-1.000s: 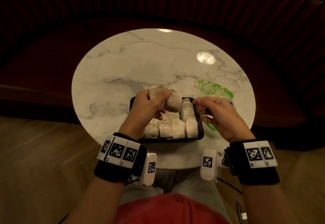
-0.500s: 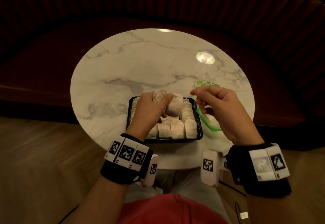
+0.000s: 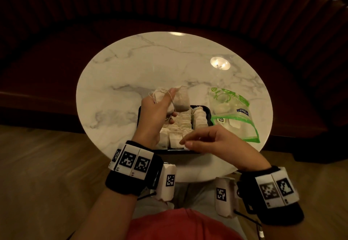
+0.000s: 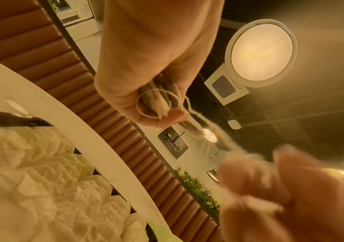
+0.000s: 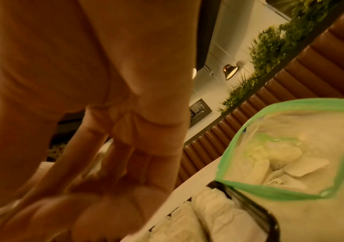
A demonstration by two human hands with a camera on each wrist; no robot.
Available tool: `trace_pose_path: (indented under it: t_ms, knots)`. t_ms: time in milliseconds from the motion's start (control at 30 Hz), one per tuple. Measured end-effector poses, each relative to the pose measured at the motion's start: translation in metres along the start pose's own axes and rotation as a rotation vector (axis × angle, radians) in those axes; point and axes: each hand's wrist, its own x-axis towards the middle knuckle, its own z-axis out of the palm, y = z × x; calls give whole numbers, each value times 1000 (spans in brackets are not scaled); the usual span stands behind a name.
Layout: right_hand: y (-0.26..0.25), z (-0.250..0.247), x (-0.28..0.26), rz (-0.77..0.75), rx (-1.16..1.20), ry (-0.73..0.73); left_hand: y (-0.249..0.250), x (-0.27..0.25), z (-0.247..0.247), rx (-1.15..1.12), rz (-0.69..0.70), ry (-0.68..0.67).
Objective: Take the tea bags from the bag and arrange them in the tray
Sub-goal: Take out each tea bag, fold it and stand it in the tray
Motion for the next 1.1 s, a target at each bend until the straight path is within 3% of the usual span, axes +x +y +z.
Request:
trace_pose_path:
  t_ms: [67,100,233,333,467,600,833,967,1100]
  knots:
    - [5,-4,1,38,-130,-47,2,-1,0,-11,8,-22]
    - [7,-5,3,46,-167,-2,2,-2,0,-8,12,-46]
    - [9,-9,14,-10,-8,372,1,-7,0,39,11,-175]
    - [2,-8,19,-101,174,521,-1,-9,2,70,10,-251]
    - [4,-9,19,-163,158,525,-3,-11,4,94,4,-280]
    - [27,-20,16,-77,141,576,-5,-7,-2,82,-33,-223]
    - [73,-26,20,148,-320,510,-14,-4,-14,45,-129,-170]
    - [79,-23,27,190,-438,433,-16,-4,-14,69,-138,-172]
    - [78,-16,30,220,-510,495,-15,-4,-13,66,-149,-183]
